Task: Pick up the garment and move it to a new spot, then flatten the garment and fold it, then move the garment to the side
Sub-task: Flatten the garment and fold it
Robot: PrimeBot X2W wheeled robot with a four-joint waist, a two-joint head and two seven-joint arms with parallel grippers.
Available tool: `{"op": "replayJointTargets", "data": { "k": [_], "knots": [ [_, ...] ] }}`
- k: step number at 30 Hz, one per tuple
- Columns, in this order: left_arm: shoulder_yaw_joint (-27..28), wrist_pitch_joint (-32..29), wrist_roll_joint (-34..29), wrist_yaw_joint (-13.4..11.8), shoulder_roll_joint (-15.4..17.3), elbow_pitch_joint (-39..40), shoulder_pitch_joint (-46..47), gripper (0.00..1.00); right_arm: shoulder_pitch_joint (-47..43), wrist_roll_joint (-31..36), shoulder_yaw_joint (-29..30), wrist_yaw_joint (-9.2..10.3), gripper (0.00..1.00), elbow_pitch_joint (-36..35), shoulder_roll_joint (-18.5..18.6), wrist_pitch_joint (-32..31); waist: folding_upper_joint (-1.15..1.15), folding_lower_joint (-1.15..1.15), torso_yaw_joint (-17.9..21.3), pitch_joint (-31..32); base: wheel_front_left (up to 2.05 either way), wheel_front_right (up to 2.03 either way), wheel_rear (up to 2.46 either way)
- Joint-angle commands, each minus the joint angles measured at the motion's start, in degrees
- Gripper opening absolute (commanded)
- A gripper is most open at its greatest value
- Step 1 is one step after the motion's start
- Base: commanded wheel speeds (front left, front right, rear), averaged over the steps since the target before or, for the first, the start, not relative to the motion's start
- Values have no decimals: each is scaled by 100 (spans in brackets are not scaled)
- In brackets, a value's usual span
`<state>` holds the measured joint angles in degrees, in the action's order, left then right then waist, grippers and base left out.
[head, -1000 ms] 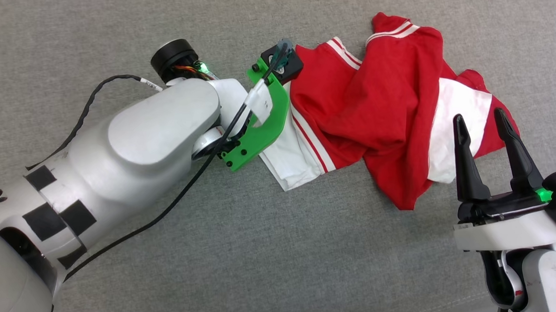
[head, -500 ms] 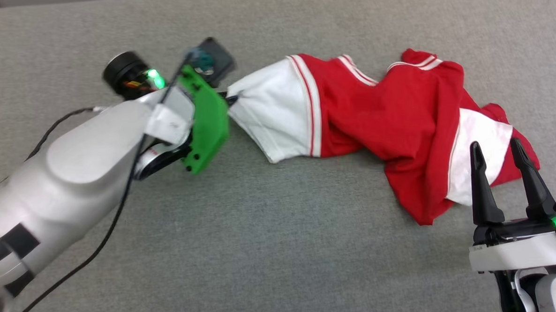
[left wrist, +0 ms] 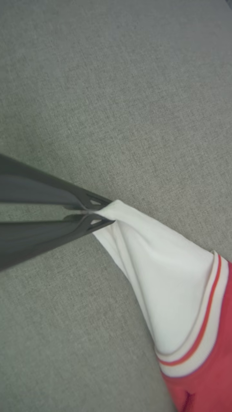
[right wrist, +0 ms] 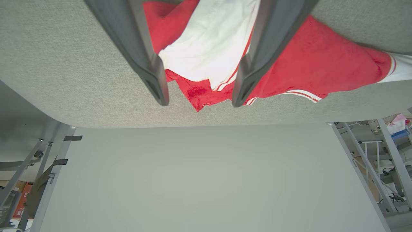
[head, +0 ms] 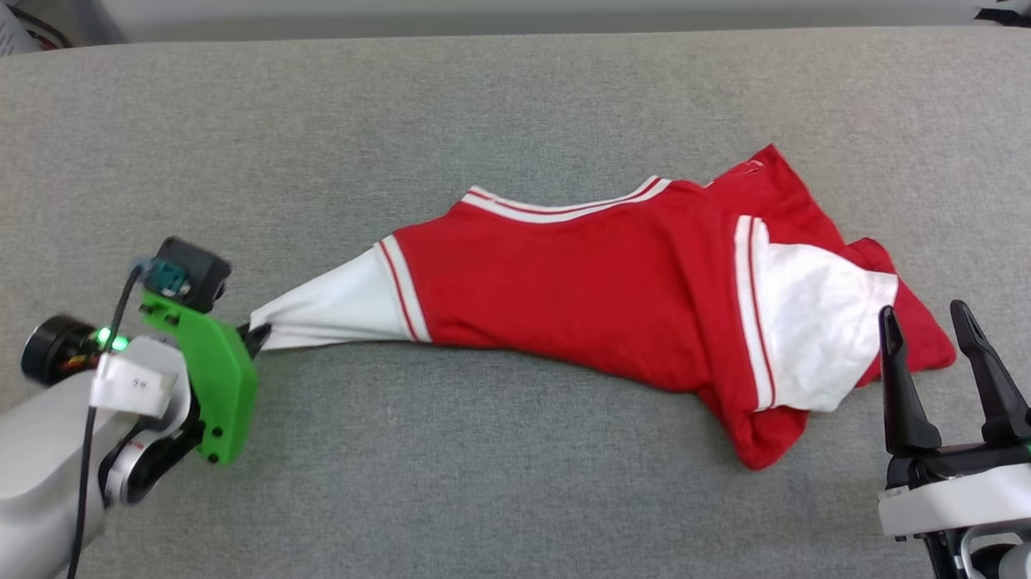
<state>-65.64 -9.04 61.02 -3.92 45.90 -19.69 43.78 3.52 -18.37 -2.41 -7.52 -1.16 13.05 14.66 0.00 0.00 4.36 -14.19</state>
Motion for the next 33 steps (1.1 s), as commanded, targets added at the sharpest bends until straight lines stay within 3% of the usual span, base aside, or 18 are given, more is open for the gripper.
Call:
{"op": "replayJointTargets", "data": {
  "k": [1, 7, 12, 13, 14, 22, 27, 30, 33],
  "knots": [
    [75, 73, 171, -81, 105, -15, -187, 0, -69, 24, 20, 3, 100, 36, 23, 34, 0, 0, -71, 67, 0, 0, 0],
    [132, 112, 545, -231, 342, -175, -711, 0, -129, 36, 38, 3, 100, 115, 38, 34, 0, 0, -95, 132, 0, 0, 0],
    [124, 156, 720, -262, 281, -347, -969, 0, -177, 41, 42, 3, 100, 198, 31, 34, 0, 0, -107, 212, 0, 0, 0],
    [145, 278, 687, -288, 238, -365, -972, 92, -194, 39, 48, 3, 100, 215, 33, 34, 0, 0, -117, 246, 0, 0, 0],
    [187, 424, 664, -329, 192, -383, -973, 100, -207, 33, 57, 3, 100, 228, 37, 34, 0, 0, -126, 277, 0, 0, 0],
    [397, 2166, -117, -1103, -362, -335, -1063, 100, -258, -25, 410, 3, 100, 123, 189, -112, 0, 0, -311, 605, 0, 0, 0],
    [1039, 2396, -771, -1793, -726, 181, -1318, 100, -122, -147, 468, 3, 100, -123, 606, -502, 0, 0, -446, 660, 0, 0, 0],
    [1816, 2400, -1556, -2192, -940, 750, -1765, 100, 73, -348, 298, 3, 100, -282, 1062, -993, 0, 0, -519, 664, 0, 0, 0],
    [2402, 2402, -2267, -2433, -1170, 1195, -2270, 100, 348, -623, 0, 3, 100, -403, 1593, -1556, 0, 0, -609, 634, 0, 0, 0]
  ]
}}
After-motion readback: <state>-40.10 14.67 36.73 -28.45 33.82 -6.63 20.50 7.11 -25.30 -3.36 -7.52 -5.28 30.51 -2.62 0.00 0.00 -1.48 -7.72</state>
